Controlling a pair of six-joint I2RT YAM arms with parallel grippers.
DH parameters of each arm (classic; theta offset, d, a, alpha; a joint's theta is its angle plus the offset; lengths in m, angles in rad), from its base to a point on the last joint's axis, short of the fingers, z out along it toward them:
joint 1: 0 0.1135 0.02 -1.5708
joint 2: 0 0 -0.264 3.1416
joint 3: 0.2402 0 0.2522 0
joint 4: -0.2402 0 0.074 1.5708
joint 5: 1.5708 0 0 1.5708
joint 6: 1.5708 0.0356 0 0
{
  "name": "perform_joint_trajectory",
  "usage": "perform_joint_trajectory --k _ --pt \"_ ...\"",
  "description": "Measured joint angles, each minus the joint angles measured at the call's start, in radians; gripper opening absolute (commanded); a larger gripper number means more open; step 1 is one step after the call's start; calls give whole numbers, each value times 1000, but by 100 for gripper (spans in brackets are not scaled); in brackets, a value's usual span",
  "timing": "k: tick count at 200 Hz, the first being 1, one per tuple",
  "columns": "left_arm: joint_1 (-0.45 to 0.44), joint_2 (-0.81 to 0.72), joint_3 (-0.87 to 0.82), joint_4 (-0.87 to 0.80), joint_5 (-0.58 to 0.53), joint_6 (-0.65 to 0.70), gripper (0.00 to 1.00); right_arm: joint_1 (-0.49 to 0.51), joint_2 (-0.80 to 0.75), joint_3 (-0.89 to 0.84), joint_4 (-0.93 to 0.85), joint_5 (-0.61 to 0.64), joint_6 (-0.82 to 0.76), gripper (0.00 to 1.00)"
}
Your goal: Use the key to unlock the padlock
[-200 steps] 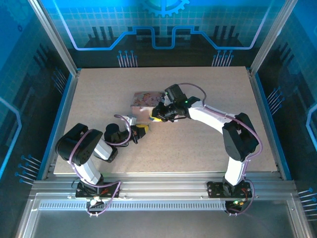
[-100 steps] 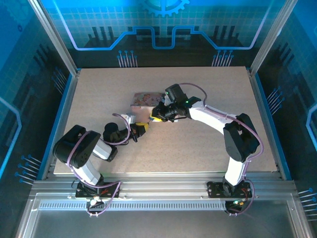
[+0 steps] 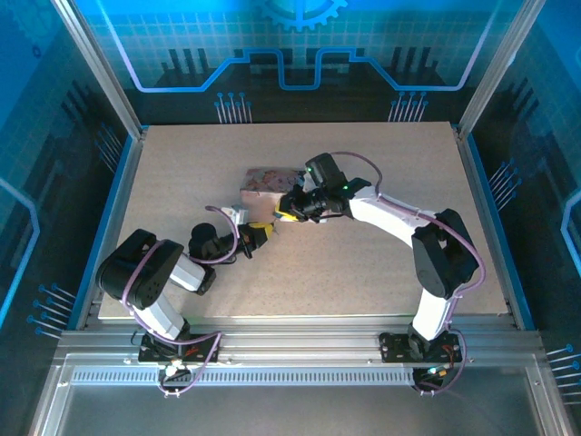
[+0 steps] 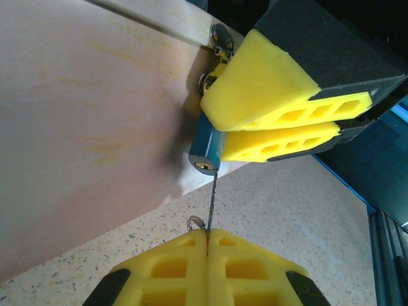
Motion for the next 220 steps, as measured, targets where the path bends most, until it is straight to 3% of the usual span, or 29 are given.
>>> perform_joint_trajectory --k 220 --pt "4 -2 12 0 24 -25 0 -13 -16 -29 35 -42 26 4"
